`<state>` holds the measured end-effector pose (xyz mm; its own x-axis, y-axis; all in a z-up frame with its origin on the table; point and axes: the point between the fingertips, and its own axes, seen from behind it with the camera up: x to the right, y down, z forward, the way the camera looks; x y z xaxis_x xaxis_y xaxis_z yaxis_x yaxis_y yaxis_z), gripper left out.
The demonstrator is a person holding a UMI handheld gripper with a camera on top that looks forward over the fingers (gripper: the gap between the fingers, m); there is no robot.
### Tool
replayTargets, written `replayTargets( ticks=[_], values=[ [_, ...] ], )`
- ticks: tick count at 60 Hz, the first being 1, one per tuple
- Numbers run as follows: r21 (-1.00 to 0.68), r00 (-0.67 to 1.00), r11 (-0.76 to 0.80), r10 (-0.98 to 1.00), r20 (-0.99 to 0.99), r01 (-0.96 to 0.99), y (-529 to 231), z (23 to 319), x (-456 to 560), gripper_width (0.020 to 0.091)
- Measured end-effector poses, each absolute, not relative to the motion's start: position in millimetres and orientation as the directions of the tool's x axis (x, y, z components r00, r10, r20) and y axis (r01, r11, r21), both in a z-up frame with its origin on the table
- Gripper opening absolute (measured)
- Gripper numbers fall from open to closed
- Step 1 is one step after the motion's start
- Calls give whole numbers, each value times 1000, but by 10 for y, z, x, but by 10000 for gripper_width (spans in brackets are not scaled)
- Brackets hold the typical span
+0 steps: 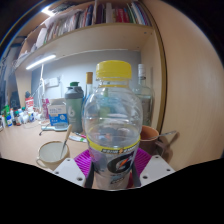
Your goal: Pour water
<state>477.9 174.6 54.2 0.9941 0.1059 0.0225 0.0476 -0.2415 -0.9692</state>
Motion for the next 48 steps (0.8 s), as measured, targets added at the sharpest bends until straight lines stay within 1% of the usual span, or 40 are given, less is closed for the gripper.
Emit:
replayTargets(
  ticks=[4,11,19,21,23,24,25,26,29,35,44,48],
  values=[
    [-976,995,-214,95,12,32,1796,549,4790,559],
    [-974,996,-222,94,11,32,1793,556,4800,558],
    [-965,996,-258,90,22,44,1788,529,4810,604],
    [-951,996,-304,81,32,56,1760,449,4830,650],
    [-931,997,-360,73,38,62,1711,344,4854,739],
    [-921,997,-385,70,36,61,1682,296,4859,798],
    [-913,997,-404,69,32,57,1652,261,4858,838],
    [-907,997,-417,68,26,52,1626,238,4854,860],
    [-899,998,-437,66,-3,26,1517,229,4829,841],
    [-893,999,-450,43,-23,-1,1209,337,4816,843],
    [-878,1000,-478,-27,-13,-25,562,550,4805,840],
    [-875,998,-484,-56,-1,-28,203,710,4767,841]
  ],
)
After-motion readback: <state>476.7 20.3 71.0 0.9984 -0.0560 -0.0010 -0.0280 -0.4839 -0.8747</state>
